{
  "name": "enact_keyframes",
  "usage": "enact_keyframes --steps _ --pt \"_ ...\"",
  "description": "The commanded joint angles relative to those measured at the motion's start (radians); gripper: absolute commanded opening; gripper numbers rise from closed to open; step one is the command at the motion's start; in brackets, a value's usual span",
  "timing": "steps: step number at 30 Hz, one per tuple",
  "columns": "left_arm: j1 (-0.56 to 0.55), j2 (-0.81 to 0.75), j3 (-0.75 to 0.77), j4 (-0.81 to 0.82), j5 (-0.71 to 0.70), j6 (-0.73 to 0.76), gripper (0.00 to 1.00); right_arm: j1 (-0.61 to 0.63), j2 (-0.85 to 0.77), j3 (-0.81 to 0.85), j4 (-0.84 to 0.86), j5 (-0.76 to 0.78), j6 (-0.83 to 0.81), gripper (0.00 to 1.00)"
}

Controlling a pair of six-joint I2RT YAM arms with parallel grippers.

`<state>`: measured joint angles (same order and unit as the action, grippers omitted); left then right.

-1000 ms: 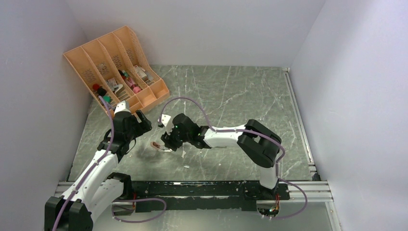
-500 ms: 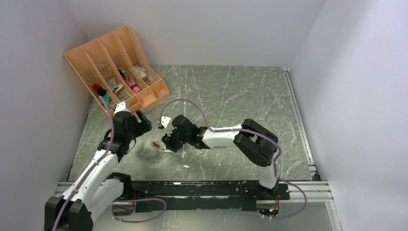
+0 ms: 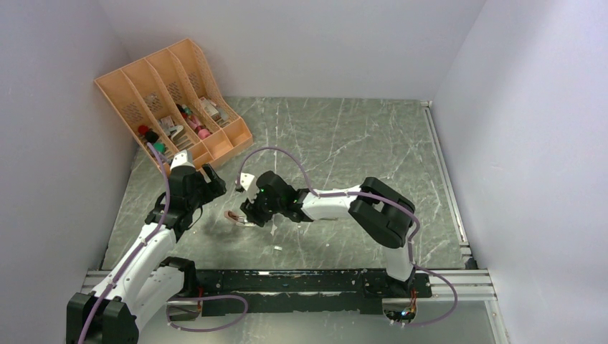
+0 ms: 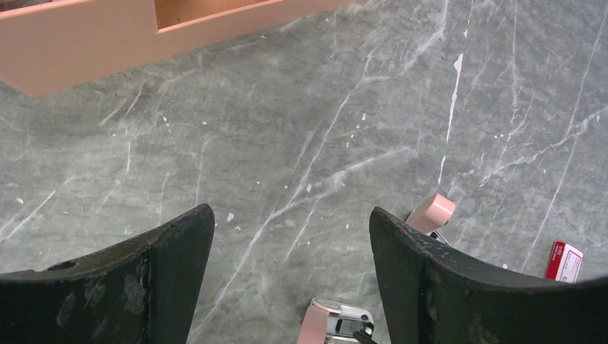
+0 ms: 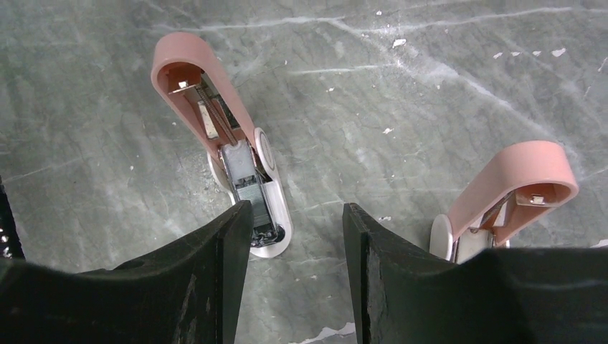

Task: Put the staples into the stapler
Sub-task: Adjust the staple in the stapler.

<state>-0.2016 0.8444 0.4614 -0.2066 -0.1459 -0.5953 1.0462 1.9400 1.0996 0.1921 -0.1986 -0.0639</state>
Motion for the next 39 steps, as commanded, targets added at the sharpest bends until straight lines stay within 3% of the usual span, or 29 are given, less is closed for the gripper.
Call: enact_keyframes --steps 1,14,25,39 --pt "0.007 -0.005 0.022 0.019 0.010 0.001 0.83 -0.002 -0.063 -0.026 0.071 -0.019 0.006 0.53" --pt "0.007 -0.068 0.012 0.003 0.100 -0.053 0.84 -0.002 -0.152 -0.363 0.478 -0.116 -0.165 0.55" --pt "0.007 -0.056 0.017 -0.003 0.124 -0.072 0.85 -0.032 -0.039 -0.330 0.528 -0.181 -0.211 0.61" --pt "0.008 -0.068 -0.022 0.006 0.175 -0.138 0.84 -0.043 0.046 -0.286 0.481 -0.249 -0.251 0.56"
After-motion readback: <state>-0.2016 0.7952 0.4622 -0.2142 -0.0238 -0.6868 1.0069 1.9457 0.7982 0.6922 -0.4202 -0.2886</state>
